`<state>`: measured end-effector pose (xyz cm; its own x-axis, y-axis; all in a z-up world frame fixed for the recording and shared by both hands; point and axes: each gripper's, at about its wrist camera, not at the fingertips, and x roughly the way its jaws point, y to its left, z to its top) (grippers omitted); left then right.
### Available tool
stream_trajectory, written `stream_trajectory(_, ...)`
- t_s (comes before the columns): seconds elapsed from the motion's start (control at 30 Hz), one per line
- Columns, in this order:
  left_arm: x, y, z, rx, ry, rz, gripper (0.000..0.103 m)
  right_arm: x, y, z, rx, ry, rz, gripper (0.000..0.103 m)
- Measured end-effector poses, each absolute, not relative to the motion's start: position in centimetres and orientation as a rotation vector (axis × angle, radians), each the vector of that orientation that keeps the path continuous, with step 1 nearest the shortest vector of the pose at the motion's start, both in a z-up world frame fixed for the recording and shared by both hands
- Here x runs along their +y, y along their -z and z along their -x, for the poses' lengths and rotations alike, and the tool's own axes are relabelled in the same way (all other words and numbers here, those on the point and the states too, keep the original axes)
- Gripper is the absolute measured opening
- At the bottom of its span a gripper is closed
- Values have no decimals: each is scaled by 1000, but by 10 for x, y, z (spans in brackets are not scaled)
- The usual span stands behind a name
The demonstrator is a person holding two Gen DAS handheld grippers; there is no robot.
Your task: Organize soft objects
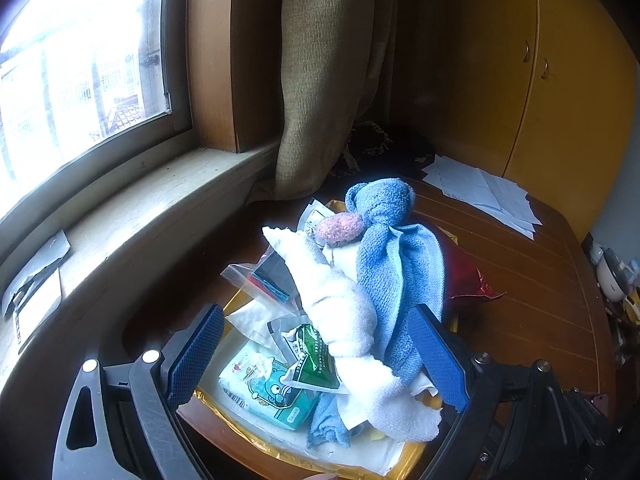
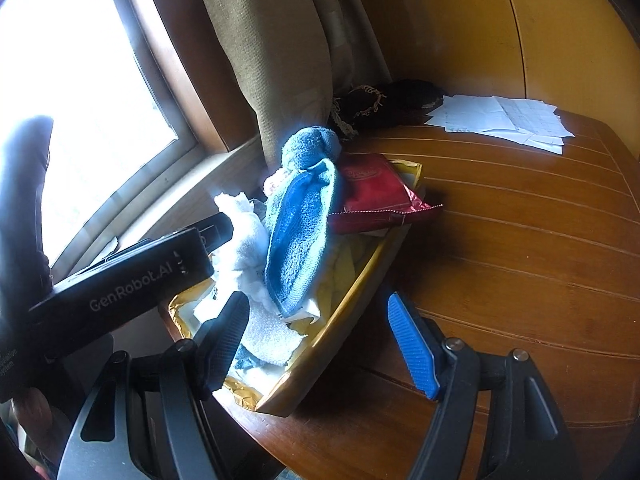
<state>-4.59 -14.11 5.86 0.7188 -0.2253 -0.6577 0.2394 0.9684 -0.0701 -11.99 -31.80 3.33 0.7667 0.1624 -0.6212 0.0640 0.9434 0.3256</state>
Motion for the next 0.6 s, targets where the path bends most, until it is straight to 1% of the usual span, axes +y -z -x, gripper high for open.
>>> stream_trajectory(0.6,-133,-52,47,727,253,-27,95,-303,-30,119,720,-55,-327,71)
